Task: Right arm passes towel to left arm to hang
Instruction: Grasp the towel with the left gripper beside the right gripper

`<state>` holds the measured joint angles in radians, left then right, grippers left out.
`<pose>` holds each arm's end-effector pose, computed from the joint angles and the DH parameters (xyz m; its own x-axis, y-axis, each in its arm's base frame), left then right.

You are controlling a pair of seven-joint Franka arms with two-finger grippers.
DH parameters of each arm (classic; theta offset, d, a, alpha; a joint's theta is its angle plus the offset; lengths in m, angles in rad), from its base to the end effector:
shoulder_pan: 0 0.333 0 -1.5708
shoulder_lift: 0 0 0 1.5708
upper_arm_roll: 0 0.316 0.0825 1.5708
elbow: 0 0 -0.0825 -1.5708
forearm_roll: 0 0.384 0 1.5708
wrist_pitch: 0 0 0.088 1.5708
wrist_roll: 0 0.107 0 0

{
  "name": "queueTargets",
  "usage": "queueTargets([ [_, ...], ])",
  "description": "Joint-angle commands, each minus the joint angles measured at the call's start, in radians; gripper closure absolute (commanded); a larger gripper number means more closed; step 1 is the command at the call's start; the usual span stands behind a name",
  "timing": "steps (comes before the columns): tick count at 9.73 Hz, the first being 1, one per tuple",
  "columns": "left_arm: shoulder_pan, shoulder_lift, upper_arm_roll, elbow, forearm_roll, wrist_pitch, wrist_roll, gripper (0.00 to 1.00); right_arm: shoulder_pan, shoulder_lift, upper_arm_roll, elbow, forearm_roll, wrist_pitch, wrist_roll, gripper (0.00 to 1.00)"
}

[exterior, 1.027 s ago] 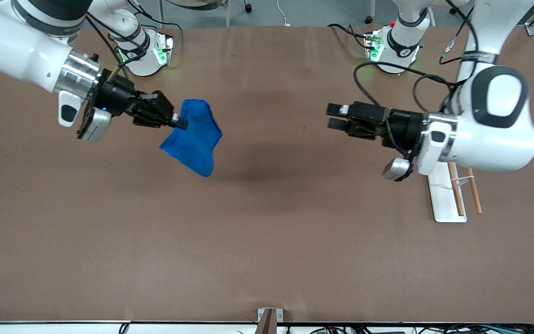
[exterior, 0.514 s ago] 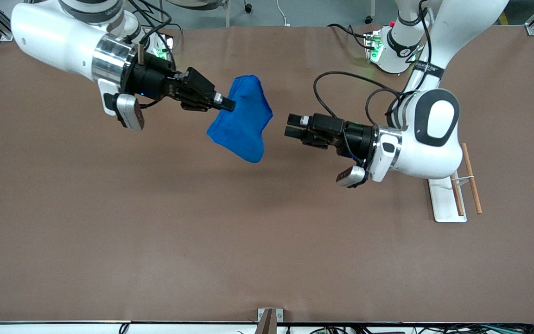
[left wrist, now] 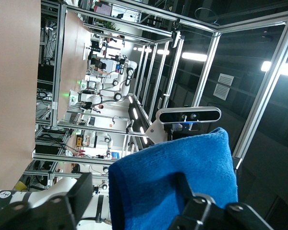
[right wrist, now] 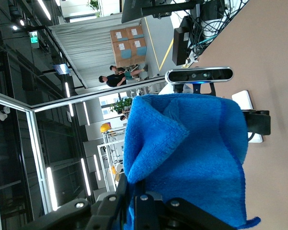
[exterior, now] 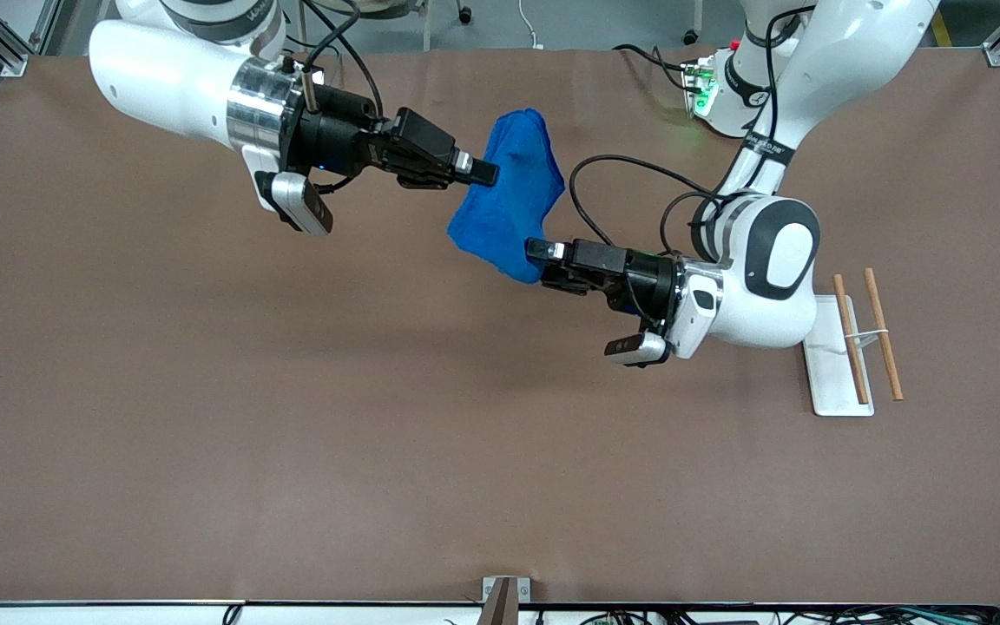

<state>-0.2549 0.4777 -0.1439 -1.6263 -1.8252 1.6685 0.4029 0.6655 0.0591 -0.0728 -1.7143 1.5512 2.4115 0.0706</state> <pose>0.6049 -0.3389 0.4319 0.9656 -0.2003 -0.1658 0.2053 0.1958 0.9589 0.5180 0.3574 0.6192 0.9476 -0.2603 -0.1854 -0.2208 -0.1140 -0.9686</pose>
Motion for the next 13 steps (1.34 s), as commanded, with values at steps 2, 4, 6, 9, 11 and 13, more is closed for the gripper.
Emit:
queueTargets([
  [2,0.017,0.004,-0.003,-0.012,-0.009,-0.022,0.011,0.44,0.009,0.013,-0.01,0.024,0.03,0.006,0.0,1.0],
  [4,0.035,0.001,-0.002,-0.009,-0.008,-0.05,0.011,0.68,0.009,0.024,-0.01,0.022,0.029,0.006,-0.006,1.0],
  [6,0.055,-0.001,-0.002,-0.003,-0.009,-0.064,0.01,0.97,0.009,0.031,-0.01,0.024,0.029,0.006,-0.008,1.0],
  [9,0.06,-0.001,0.0,0.008,-0.008,-0.065,0.008,1.0,0.003,0.031,-0.01,0.022,0.029,0.006,-0.006,0.91],
  [11,0.077,-0.008,0.006,0.003,0.004,-0.059,-0.002,1.0,-0.006,0.03,-0.018,0.016,0.014,0.005,-0.006,0.01],
  [13,0.098,-0.024,0.012,0.012,0.052,-0.053,-0.149,1.0,-0.026,0.03,-0.021,0.013,-0.09,0.006,-0.003,0.0],
])
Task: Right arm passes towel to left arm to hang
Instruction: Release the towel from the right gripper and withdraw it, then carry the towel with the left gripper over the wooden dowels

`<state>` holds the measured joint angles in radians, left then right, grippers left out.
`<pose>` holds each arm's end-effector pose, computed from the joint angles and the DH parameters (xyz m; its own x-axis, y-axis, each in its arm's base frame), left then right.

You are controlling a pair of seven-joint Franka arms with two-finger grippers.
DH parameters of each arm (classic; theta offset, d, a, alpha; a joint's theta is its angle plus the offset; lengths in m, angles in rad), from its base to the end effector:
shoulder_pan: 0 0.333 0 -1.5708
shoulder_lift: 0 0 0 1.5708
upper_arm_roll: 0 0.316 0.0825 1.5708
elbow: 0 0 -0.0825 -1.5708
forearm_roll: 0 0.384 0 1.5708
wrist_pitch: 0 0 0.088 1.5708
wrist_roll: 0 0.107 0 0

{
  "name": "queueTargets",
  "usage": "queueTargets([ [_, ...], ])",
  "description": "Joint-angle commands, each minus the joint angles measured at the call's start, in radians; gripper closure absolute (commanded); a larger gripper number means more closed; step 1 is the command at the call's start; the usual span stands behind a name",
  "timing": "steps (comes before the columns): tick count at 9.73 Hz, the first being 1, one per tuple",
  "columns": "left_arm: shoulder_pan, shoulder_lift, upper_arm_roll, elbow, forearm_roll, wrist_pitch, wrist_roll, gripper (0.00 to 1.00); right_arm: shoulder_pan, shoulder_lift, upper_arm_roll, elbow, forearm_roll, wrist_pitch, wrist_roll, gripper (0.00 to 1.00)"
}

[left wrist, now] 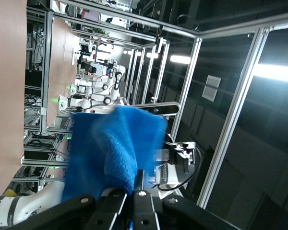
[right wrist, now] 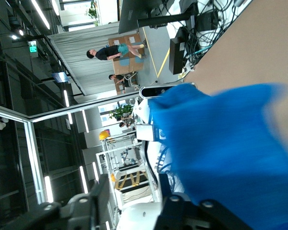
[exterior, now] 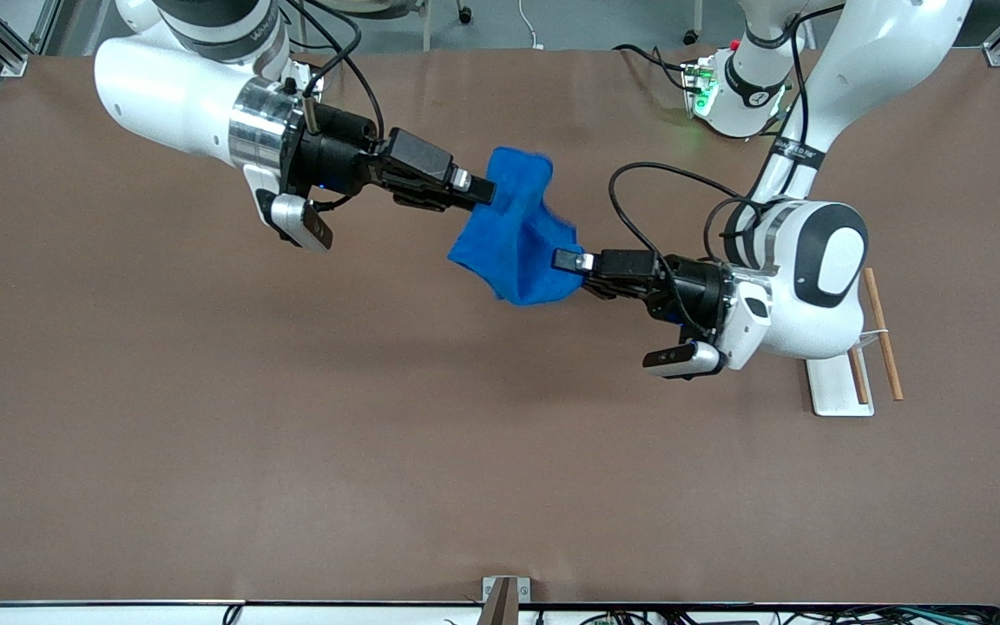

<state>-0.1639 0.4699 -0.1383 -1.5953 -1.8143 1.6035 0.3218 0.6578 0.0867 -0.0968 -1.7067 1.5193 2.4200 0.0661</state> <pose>0.6311 -0.2841 0.4552 0.9642 -0.1862 -0.1888 0.2286 0.2227 0.9477 0.5357 0.3450 0.6058 0.9400 -0.2983 -0.1657 -0.2171 -0.1482 -0.9648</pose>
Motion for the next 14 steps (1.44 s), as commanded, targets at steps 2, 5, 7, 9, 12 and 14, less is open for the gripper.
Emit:
queueTargets([
  [2,0.009,-0.042,0.037,-0.02,0.155,0.035,-0.166,1.0,-0.053,0.002,0.002,-0.016,-0.193,-0.01,0.006,0.0],
  [5,0.057,-0.05,0.065,-0.003,0.454,0.079,-0.535,0.99,-0.174,-0.002,0.002,-0.053,-0.545,-0.108,0.008,0.0],
  [7,0.057,-0.05,0.085,0.006,0.678,0.117,-0.64,0.99,-0.3,-0.005,0.003,-0.036,-0.814,-0.281,0.006,0.0],
  [9,0.057,-0.056,0.112,0.024,0.908,0.131,-0.835,0.99,-0.401,-0.019,0.003,-0.036,-1.069,-0.338,0.008,0.0],
  [12,0.058,-0.076,0.121,0.031,1.21,0.13,-1.119,0.99,-0.518,-0.031,0.002,-0.036,-1.308,-0.396,0.014,0.0],
  [14,0.084,-0.08,0.126,0.023,1.431,0.118,-1.173,0.99,-0.561,-0.045,0.003,-0.039,-1.457,-0.433,0.014,0.0],
])
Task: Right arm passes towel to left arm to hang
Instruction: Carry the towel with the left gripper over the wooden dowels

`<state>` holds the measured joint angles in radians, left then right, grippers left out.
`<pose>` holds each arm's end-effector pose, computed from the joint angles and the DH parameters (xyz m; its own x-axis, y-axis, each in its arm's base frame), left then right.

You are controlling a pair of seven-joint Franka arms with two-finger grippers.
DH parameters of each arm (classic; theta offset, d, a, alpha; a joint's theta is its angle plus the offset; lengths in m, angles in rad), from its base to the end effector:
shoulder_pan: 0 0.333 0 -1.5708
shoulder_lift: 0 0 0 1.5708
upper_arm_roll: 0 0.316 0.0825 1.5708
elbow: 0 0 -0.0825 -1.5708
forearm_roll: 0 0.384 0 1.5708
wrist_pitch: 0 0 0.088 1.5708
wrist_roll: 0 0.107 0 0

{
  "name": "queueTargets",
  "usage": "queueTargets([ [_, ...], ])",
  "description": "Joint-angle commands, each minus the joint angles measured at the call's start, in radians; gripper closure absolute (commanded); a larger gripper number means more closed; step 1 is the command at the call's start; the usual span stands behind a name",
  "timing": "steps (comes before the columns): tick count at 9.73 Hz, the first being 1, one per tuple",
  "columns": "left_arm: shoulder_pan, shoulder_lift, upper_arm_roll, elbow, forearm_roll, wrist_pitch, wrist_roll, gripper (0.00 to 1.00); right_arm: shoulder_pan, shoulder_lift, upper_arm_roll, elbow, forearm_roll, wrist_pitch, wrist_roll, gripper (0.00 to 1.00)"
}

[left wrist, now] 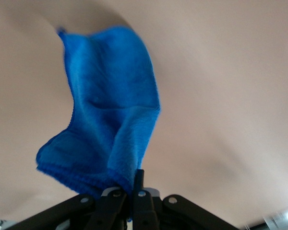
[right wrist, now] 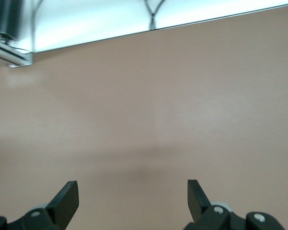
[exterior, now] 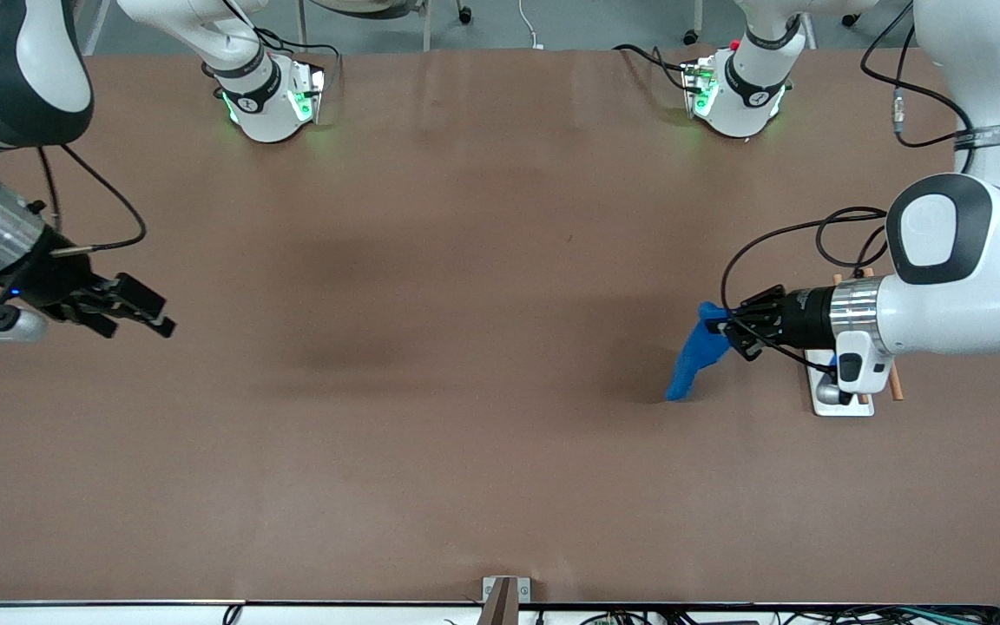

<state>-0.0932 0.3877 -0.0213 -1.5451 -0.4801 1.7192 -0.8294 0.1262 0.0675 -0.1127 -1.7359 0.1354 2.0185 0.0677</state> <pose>0.6423 -0.1153 0.4225 0.6104 0.6317 -0.4778 0.7599 -0.6373 0.1283 0.6050 0.0178 0.5494 0.9732 -0.1104 0.2016 -0.0834 -0.9869 -0.1378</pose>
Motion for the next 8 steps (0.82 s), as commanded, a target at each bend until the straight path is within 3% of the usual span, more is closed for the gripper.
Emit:
queueTargets([
  [1,0.064,0.003,0.006,-0.027,0.151,-0.016,-0.004,0.99,-0.054,-0.037,0.019,-0.01,-0.091,-0.061,0.006,0.0],
  [4,0.127,0.002,0.008,-0.018,0.283,-0.079,0.052,0.99,-0.085,-0.101,0.019,-0.01,-0.106,-0.243,-0.06,0.0],
  [8,0.242,-0.001,0.006,0.019,0.374,-0.161,0.269,0.99,-0.122,-0.156,0.019,0.019,-0.126,-0.392,-0.15,0.0],
])
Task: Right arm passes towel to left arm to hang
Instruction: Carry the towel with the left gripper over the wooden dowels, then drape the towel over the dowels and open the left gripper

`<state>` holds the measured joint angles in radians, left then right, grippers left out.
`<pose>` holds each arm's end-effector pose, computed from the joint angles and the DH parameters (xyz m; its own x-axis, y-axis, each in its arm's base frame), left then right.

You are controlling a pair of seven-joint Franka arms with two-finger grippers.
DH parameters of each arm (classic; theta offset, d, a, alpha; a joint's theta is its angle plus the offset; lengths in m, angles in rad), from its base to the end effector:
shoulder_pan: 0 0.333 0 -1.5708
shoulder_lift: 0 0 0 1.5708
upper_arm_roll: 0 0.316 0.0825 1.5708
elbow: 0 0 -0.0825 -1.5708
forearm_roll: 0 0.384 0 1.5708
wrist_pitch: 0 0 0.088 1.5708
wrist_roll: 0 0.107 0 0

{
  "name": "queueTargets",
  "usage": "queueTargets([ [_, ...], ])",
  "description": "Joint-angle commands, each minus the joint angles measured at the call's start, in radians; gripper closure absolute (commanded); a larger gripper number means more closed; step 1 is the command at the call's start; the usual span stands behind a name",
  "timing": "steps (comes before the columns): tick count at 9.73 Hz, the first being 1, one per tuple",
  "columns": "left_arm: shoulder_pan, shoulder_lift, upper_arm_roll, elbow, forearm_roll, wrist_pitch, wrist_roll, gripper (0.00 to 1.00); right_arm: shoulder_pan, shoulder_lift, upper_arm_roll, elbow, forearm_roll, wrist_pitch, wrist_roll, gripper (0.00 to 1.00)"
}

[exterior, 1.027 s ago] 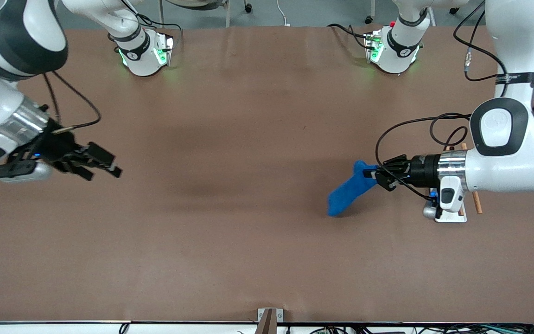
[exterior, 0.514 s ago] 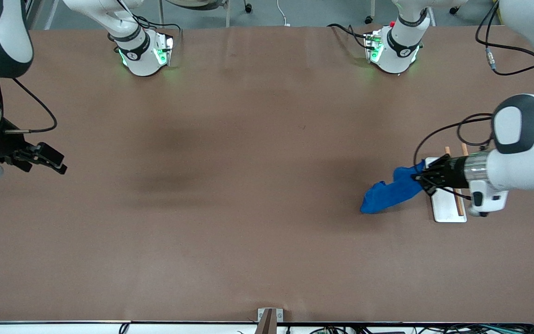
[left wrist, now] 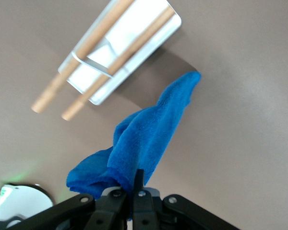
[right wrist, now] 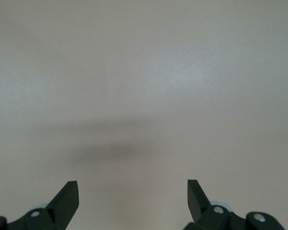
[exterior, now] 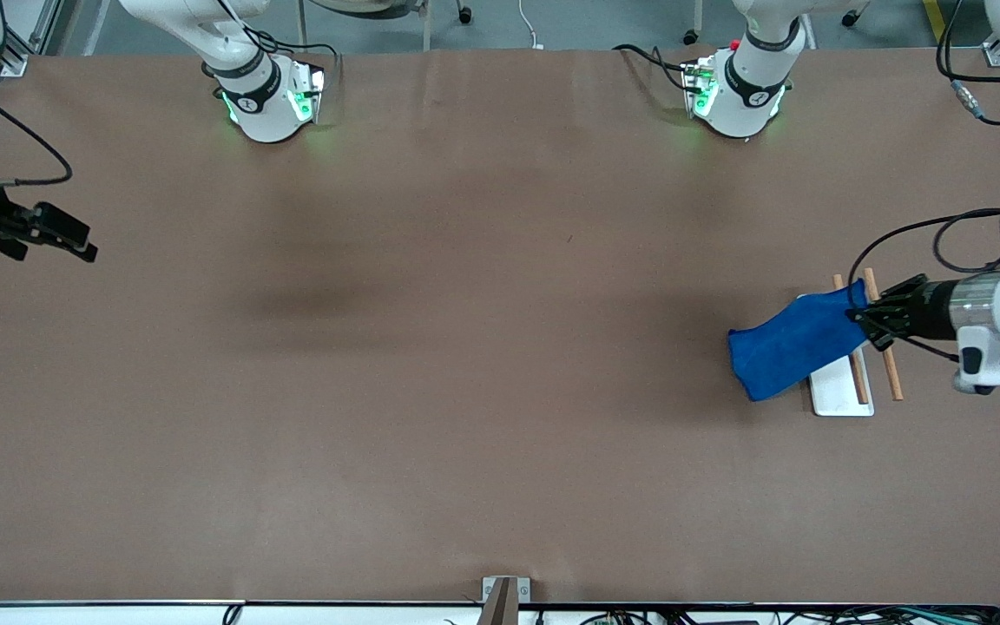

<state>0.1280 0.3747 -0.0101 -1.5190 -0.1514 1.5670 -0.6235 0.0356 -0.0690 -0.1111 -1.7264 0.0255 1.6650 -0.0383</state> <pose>0.6296 0.0591 0.4249 0.6677 0.6591 -0.3461 0.6827 -0.7275 -0.0683 0.5377 -0.0400 0.5964 0.9992 -0.0394 0.0084 -0.0391 -0.9987 -0.0328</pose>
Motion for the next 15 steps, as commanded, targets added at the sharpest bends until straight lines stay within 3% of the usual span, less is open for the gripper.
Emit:
queueTargets([
  [1,0.03,0.012,-0.004,-0.007,0.073,-0.008,0.127,0.99,-0.048,-0.02,0.018,0.028,-0.018,-0.075,-0.072,0.0],
  [5,0.13,0.029,-0.004,0.017,0.142,-0.008,0.497,0.99,-0.088,-0.008,0.018,0.111,-0.018,-0.088,-0.107,0.0],
  [9,0.159,0.107,-0.004,0.031,0.153,0.04,0.559,0.96,-0.088,-0.008,0.021,0.104,-0.015,-0.159,-0.114,0.0],
  [15,0.208,0.176,-0.004,0.079,0.188,0.1,0.738,0.96,-0.082,0.009,0.021,0.119,-0.012,-0.148,-0.13,0.0],
])
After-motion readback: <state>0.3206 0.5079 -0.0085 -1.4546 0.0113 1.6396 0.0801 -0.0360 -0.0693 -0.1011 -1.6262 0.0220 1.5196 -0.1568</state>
